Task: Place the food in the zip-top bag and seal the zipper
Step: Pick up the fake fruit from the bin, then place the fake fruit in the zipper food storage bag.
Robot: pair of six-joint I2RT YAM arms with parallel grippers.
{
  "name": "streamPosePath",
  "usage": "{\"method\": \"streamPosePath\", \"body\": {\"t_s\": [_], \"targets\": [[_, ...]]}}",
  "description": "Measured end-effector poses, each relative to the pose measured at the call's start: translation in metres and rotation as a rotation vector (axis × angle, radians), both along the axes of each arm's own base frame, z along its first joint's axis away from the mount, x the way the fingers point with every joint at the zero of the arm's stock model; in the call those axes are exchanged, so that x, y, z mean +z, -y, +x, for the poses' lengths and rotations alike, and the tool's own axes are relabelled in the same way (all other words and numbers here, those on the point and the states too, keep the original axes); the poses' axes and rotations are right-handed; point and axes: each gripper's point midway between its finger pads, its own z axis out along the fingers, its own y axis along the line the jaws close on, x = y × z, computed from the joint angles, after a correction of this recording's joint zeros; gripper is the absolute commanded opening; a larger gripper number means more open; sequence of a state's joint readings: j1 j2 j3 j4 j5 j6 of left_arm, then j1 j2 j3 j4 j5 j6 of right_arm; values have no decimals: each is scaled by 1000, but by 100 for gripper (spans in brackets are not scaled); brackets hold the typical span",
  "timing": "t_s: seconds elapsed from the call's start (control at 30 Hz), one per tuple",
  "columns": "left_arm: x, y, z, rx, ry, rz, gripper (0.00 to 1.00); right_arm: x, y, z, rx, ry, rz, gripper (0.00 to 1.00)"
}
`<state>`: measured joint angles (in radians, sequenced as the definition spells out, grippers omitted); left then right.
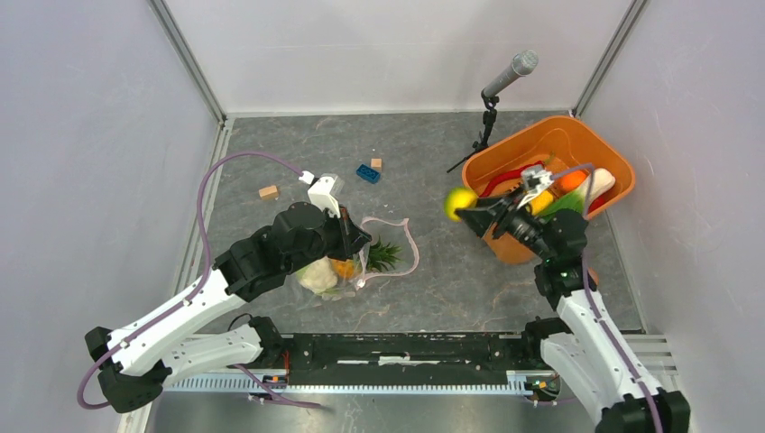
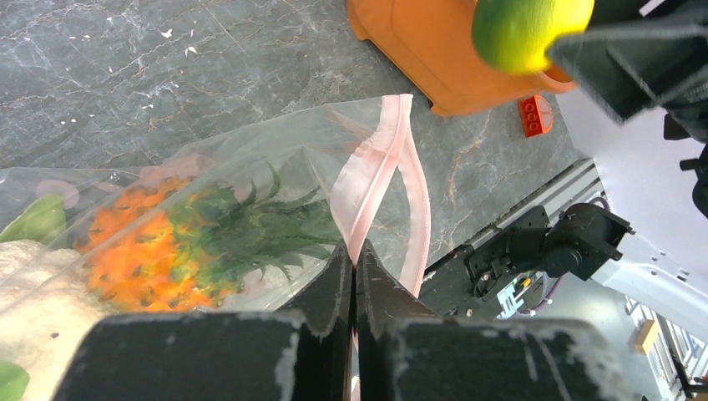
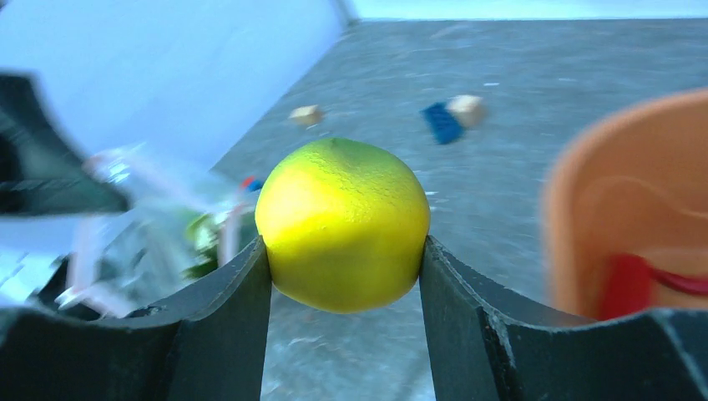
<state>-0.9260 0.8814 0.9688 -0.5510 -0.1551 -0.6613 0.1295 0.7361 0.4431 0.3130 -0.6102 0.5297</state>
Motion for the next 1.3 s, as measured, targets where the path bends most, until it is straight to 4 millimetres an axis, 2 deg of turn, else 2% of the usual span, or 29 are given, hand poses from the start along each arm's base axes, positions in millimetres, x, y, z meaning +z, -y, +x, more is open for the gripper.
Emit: {"method": "streamPosePath", "body": {"t_s": [0.1,0.17,0.3,0.47,0.57,0.83,0.93,1.3], "targets": [[0,0,0,0,0,0,2,4,-42,-31,183,32,-6,46],[0,0,0,0,0,0,2,4,-63,-51,286,44,-15,46],[-1,0,0,-1,-2,1,2,-2,-92,-81,437,57,-46,46],[-2,2,0,-7,-7,4,2,-11,-121,-102,544,52,-104,45],[-2,2,-1,-10,-9,4,2,-15,-134,-106,557,54,-131,45],[-3,4,-6,-39,-35,13,2,-26,-169,-99,499,53,-235,47],[1,3,-9,-44,-56,35,2,-26,-179,-103,494,78,-251,47],[22,-17,-17,-16,-75,87,2,-32,-209,-96,416,116,-324,54]]}}
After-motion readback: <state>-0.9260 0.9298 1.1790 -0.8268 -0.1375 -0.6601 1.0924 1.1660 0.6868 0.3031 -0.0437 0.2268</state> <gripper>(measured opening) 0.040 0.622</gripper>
